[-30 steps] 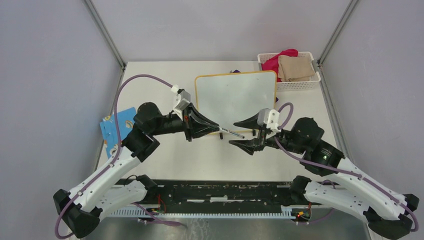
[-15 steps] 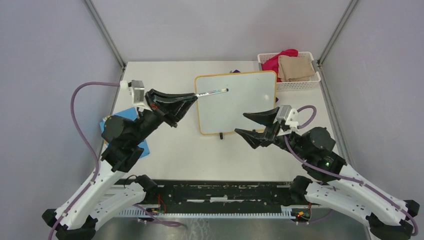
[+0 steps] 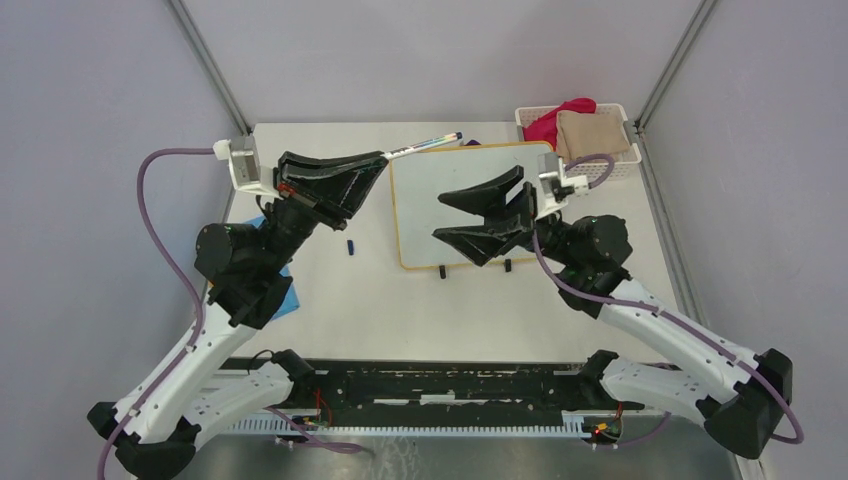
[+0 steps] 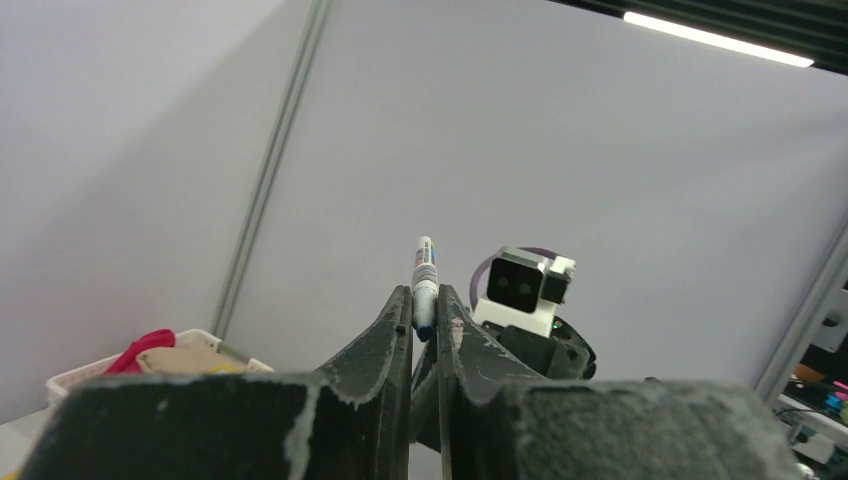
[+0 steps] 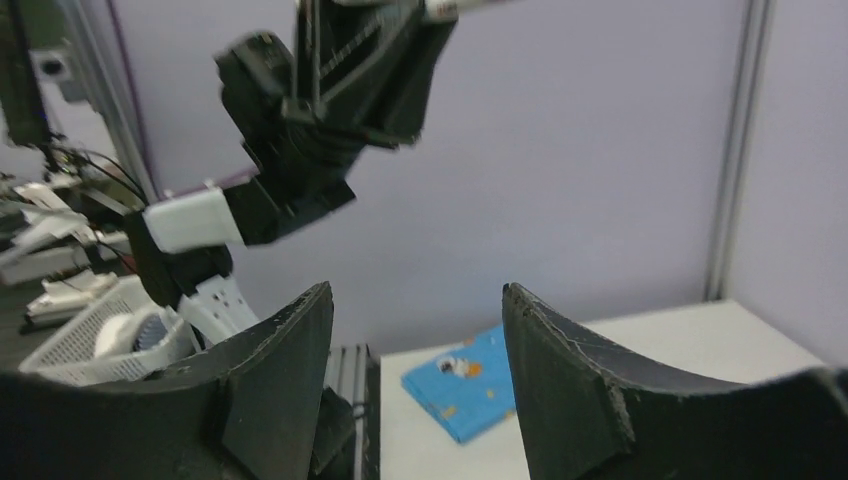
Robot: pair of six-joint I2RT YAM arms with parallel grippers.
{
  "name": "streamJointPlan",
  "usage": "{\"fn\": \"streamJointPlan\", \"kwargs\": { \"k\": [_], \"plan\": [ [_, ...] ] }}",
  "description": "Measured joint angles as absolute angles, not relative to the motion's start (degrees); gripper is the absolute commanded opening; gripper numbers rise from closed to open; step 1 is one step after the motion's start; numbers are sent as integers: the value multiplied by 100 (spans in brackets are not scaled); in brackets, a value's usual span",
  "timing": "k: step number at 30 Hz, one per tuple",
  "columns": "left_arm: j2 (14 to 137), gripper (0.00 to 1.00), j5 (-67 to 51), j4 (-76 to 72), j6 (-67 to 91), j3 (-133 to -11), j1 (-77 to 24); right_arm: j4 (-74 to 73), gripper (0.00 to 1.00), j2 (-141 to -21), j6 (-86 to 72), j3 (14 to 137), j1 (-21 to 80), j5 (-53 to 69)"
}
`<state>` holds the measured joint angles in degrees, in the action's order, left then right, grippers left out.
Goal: Write a sentence on the whiteboard
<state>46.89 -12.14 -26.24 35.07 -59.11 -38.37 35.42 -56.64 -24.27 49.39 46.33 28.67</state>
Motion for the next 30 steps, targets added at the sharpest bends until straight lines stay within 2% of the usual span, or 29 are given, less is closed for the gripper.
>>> {"fn": "streamJointPlan", "kwargs": {
  "k": [4, 9, 16, 30],
  "plan": [
    [4746, 2, -1417, -2842, 3726, -5964, -3837, 5004, 70, -5948, -3625, 5094, 4300, 3365],
    [4823, 2, -1813, -3334, 4141, -5957, -3837, 5524, 70, -5929, -4132, 5242, 4215, 3583],
    [5151, 2, -2399, -4167, 4783, -5769, -3839, 5546, 71, -5745, -4329, 5242, 4060, 3605],
    [5376, 2, -2910, -4309, 5054, -5592, -3839, 4580, 68, -5717, -4307, 5736, 3990, 3590]
  ]
}}
